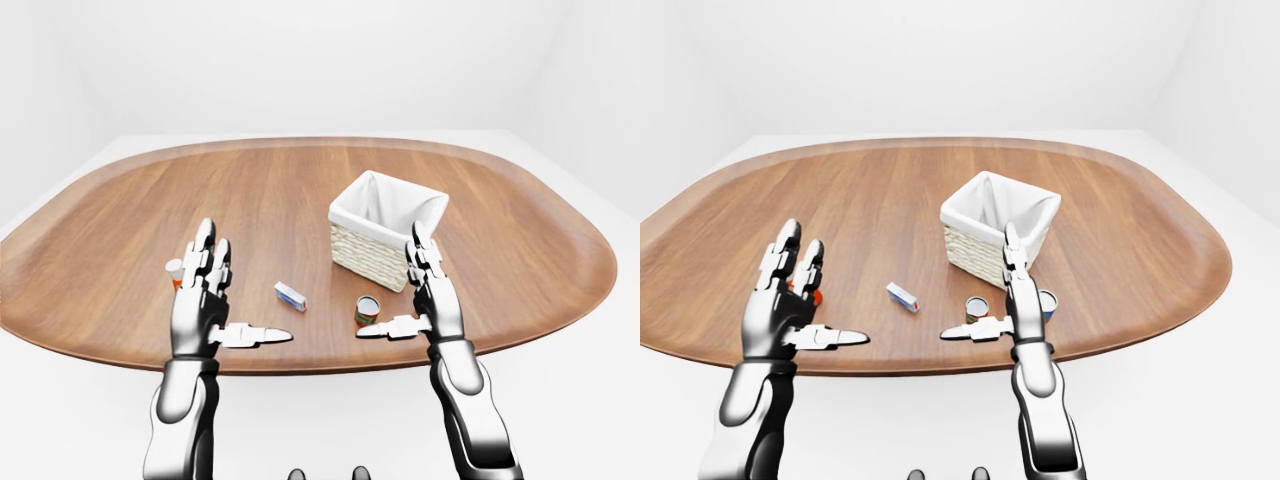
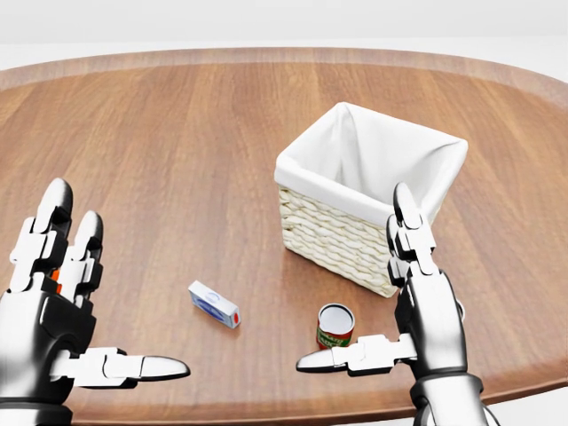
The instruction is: Pick up the ketchup, and put it in the basket.
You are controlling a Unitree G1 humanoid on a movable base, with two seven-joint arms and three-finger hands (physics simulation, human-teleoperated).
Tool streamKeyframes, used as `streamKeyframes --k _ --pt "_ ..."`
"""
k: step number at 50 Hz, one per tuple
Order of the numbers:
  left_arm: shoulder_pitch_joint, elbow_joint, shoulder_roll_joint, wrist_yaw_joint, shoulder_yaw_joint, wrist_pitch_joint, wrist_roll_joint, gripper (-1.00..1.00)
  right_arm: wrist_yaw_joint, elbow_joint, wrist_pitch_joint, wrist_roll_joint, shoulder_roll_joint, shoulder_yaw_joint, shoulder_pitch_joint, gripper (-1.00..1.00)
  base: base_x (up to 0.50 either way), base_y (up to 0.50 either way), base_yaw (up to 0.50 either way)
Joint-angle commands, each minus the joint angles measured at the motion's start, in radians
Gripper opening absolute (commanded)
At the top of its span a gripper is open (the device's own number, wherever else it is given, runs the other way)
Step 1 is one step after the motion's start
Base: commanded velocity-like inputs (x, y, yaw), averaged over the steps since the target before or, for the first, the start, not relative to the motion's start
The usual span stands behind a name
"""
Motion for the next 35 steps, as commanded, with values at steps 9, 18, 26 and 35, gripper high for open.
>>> streamKeyframes --k 9,18,26,35 --pt "0.014 -0.018 0.0 -0.007 0.011 0.0 -0.017 1.0 0.003 -0.032 0.0 -0.008 -0.004 0.008 0.029 1.0 0.0 0.0 0.0" --pt "0.017 -0.024 0.0 -0.012 0.014 0.0 -0.019 1.0 0.002 -0.035 0.0 -0.019 -0.003 0.015 0.033 1.0 0.14 0.43 0.0" --pt "0.016 -0.007 -0.001 -0.016 0.015 0.0 -0.016 1.0 -0.003 -0.028 0.0 -0.025 -0.001 0.018 0.03 1.0 0.17 0.5 0.0" --pt "0.005 0.008 0.002 -0.009 0.014 0.0 -0.001 1.0 -0.033 -0.023 0.0 -0.038 0.005 0.024 0.014 1.0 0.02 0.05 0.0"
